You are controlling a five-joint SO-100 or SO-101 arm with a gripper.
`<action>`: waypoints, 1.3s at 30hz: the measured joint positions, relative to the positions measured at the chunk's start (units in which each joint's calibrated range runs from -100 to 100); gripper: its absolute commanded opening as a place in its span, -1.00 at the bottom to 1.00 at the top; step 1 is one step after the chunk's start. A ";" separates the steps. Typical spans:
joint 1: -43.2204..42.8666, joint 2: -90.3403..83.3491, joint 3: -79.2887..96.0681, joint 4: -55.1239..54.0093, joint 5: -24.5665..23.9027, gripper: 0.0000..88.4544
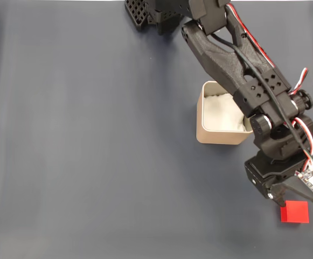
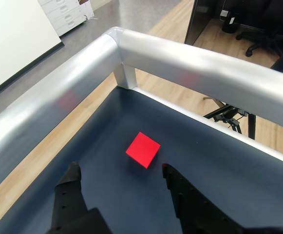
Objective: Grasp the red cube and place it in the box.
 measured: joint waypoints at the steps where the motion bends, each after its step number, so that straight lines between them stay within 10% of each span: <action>1: 0.00 0.80 -0.64 0.00 -0.10 -0.05; 39: 0.00 16.23 -14.94 -1.54 -2.54 -0.05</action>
